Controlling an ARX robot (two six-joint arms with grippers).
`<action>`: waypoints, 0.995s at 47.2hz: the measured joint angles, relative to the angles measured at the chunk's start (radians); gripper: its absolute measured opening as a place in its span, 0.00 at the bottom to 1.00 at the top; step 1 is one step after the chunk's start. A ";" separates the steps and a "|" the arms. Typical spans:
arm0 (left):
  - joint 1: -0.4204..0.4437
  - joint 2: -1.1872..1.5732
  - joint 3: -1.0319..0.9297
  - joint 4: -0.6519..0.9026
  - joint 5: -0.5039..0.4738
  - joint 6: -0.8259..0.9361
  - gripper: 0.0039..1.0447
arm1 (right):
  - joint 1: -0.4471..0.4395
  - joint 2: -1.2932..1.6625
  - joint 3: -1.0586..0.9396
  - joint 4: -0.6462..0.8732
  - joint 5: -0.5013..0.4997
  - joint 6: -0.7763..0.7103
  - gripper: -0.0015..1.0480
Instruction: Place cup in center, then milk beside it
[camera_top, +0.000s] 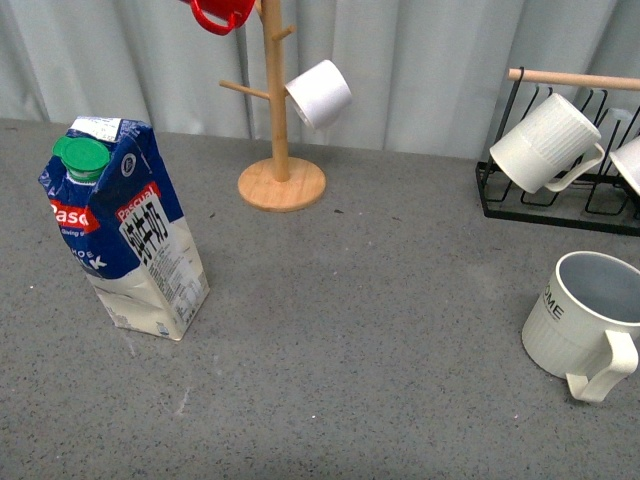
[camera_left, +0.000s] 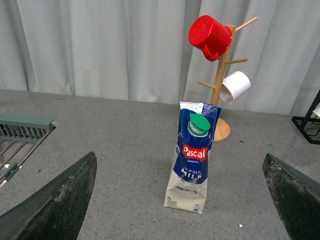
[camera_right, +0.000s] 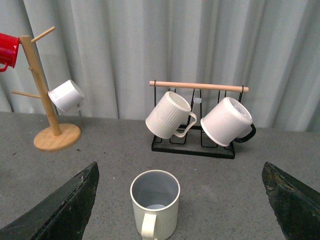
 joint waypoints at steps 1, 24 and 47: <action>0.000 0.000 0.000 0.000 0.000 0.000 0.94 | 0.000 0.000 0.000 0.000 0.000 0.000 0.91; 0.000 0.000 0.000 0.000 0.000 0.000 0.94 | 0.000 0.000 0.000 0.000 0.000 0.000 0.91; 0.000 0.000 0.000 0.000 0.000 0.000 0.94 | 0.000 0.000 0.000 0.000 0.000 0.000 0.91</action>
